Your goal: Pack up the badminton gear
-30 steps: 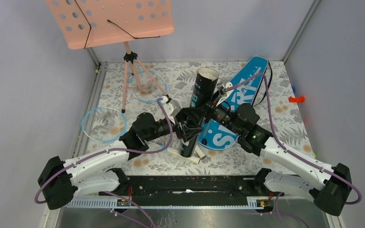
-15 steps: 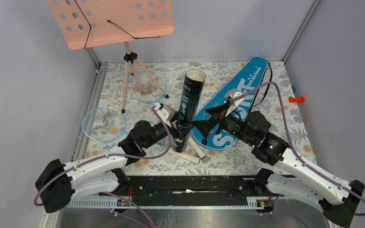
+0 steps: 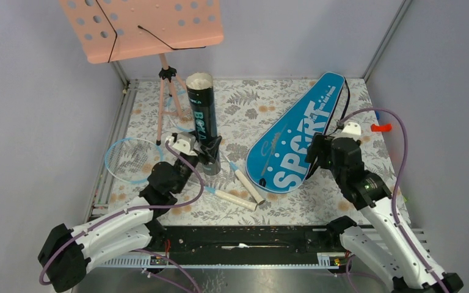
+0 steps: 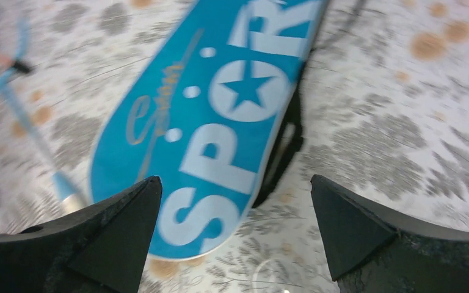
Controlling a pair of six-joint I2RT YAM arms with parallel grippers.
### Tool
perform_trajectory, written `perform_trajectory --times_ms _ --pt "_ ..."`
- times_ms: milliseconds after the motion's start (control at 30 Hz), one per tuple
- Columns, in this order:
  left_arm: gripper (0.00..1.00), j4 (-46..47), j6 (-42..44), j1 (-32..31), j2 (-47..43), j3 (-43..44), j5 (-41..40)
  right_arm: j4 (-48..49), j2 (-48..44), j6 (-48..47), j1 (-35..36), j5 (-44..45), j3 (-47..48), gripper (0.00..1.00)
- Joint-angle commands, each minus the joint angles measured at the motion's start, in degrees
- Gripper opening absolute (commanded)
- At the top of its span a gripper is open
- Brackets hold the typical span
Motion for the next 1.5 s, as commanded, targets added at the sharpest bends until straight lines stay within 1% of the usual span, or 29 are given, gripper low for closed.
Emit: perform_trajectory --times_ms 0,133,200,300,367,467,533,567,667,733,767,833,867,1033,1200,1300,1367,1467 --pt "0.25 10.46 0.9 4.32 0.67 -0.88 -1.18 -5.39 2.52 1.52 -10.78 -0.62 -0.34 1.0" --pt "0.25 14.28 0.67 7.42 3.46 -1.58 2.51 -10.49 5.97 3.16 -16.97 -2.19 -0.4 1.0" --pt "0.25 17.0 1.59 8.07 4.4 -2.68 5.47 -13.24 6.88 4.45 -18.11 -5.74 -1.07 1.0" --pt "0.25 18.03 2.52 8.59 4.53 -3.83 8.16 -15.65 8.31 3.23 -18.15 -16.13 -2.37 0.96" --pt "0.25 17.84 2.41 8.78 4.37 -4.0 9.26 -18.02 9.81 3.46 -18.11 -20.04 -2.88 0.91" --pt "0.26 17.62 3.03 8.8 4.15 -4.68 14.05 -20.69 11.58 7.05 -18.07 -21.17 -5.92 0.84" --pt "0.26 18.2 3.06 8.8 3.58 -5.59 17.41 -18.29 11.4 9.26 -17.84 -24.73 -10.03 0.77" --pt "0.27 18.46 3.1 8.8 3.13 -6.19 18.87 -16.94 10.93 10.31 -17.46 -25.08 -11.67 0.74" --pt "0.28 17.44 2.13 8.8 0.76 -7.34 22.48 -11.81 9.56 13.83 -12.79 -22.2 -15.71 0.68" --pt "0.28 15.19 1.11 8.8 -1.71 -7.78 25.06 -10.5 11.46 15.35 -8.78 -19.89 -16.75 0.61" --pt "0.28 14.25 0.48 8.75 -2.77 -8.09 25.99 -9.88 12.67 16.04 -7.03 -18.82 -16.93 0.59" --pt "0.28 13.23 0.21 8.71 -4.54 -8.99 28.41 -8.33 14.97 17.21 -4.2 -16.93 -17.11 0.53" --pt "0.28 13.22 -1.11 8.71 -5.44 -9.46 29.19 -7.61 16.02 17.6 -3.24 -16.42 -17.17 0.52" --pt "0.28 9.84 -2.51 8.71 -9.75 -10.89 30.72 -5.71 19.06 18.02 -1.36 -12.2 -17.31 0.47" --pt "0.28 9.45 -2.52 8.71 -11.85 -11.68 31.66 -2.55 23.12 18.46 -0.5 -13.12 -17.67 0.35" --pt "0.28 9.36 -2.26 8.71 -11.63 -11.58 31.7 -3.12 24.93 18.49 0.8 -11.94 -17.01 0.29" --pt "0.28 8.95 -2.14 8.71 -11.34 -11.41 31.66 -4.03 25.42 18.62 1.52 -11.19 -16.65 0.22" --pt "0.28 8.57 -1.7 8.71 -10.9 -11.34 32.12 -5.9 25.08 19.19 2.47 -9.7 -15.88 0.05"
